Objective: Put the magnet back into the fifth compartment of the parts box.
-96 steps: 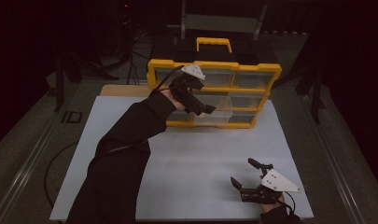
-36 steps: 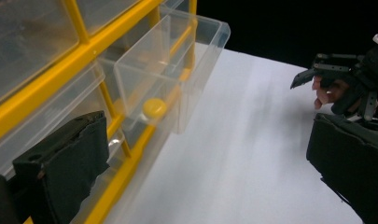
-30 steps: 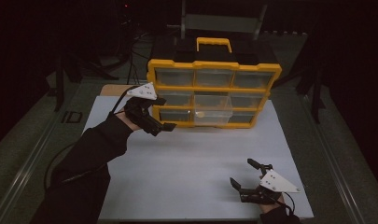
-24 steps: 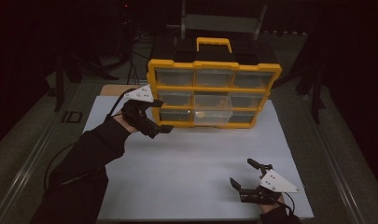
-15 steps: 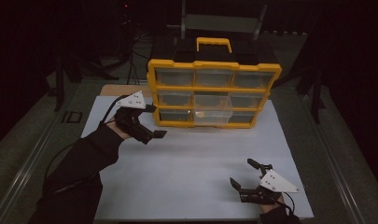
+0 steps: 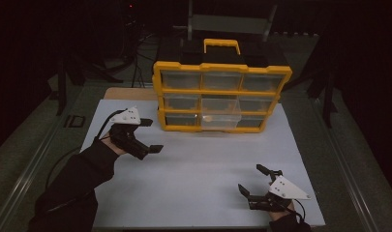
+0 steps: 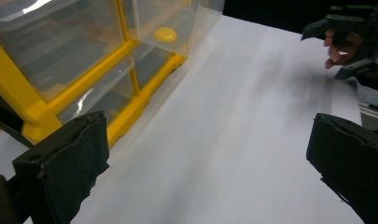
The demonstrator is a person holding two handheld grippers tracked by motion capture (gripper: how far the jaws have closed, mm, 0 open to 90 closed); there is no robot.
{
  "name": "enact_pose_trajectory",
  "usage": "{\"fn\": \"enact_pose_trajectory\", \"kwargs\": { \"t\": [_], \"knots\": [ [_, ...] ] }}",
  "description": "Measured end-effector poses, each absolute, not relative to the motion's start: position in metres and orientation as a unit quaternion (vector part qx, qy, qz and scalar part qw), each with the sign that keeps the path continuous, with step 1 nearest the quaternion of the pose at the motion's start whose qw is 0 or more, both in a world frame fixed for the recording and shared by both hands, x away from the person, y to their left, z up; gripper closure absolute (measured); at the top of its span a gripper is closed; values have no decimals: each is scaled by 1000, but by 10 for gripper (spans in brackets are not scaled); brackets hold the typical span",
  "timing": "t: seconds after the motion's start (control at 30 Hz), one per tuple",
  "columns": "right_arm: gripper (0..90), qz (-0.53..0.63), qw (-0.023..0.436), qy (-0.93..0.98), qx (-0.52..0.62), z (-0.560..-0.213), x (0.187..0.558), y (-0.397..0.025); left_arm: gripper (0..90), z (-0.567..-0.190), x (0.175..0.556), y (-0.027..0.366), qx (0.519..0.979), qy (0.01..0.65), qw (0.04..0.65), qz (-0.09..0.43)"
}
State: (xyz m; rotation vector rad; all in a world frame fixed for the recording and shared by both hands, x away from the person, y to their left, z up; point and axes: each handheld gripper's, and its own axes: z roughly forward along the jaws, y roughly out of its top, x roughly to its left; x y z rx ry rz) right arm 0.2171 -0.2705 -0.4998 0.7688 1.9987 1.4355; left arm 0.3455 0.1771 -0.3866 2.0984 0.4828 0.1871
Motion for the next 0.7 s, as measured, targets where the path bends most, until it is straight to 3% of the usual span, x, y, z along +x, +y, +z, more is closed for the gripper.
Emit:
{"fn": "enact_pose_trajectory", "kwargs": {
  "t": [0.7],
  "knots": [
    [94, 534, 279, 746, 285, -500, 217, -270, 1, -419, 310, 192, 855, 198, 473, 74]
  ]
}}
